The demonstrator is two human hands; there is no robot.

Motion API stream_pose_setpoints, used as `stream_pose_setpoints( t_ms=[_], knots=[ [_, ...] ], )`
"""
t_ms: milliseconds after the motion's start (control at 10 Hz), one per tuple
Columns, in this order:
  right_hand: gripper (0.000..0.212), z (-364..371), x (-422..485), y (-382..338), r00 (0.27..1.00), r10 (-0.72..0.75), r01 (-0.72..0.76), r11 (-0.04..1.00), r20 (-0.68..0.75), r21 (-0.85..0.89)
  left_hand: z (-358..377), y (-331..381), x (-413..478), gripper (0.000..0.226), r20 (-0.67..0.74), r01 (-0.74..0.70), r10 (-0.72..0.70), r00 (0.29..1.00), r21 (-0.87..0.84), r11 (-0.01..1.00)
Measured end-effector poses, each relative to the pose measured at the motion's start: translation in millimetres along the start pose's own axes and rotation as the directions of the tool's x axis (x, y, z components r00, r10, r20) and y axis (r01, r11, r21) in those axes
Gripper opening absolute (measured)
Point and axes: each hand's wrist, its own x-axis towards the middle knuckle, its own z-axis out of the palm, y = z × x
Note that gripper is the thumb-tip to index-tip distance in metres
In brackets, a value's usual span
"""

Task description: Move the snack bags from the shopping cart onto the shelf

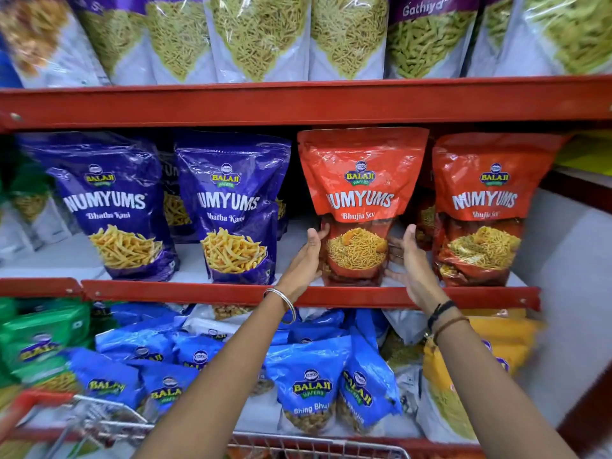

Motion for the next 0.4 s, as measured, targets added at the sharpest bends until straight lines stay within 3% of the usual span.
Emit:
stream_pose_setpoints(
  t_ms=[200, 300, 400],
  knots=[
    [0.093, -6.3, -18.6, 1.6, 0.999, -0.03, 0.031, 0.999, 0.016, -0.028, -3.0, 10.1, -20.3, 0.062, -0.013, 0.03, -0.03, 0.999, 0.033, 0.999],
    [0.078, -2.2, -24.5, -3.8, 0.996, -0.048, 0.051, 0.998, 0.069, -0.035, -3.5, 6.9, -25.0, 0.062, 0.003, -0.01, 0.01, 1.0, 0.157, 0.988],
    [0.07, 0.7, -45.5, 8.3, 0.992, -0.124, 0.126, 0.985, 0.021, -0.117, 0.5, 6.2, -41.0, 0.053, -0.061, -0.101, 0.119, 0.991, 0.246, 0.964]
  ],
)
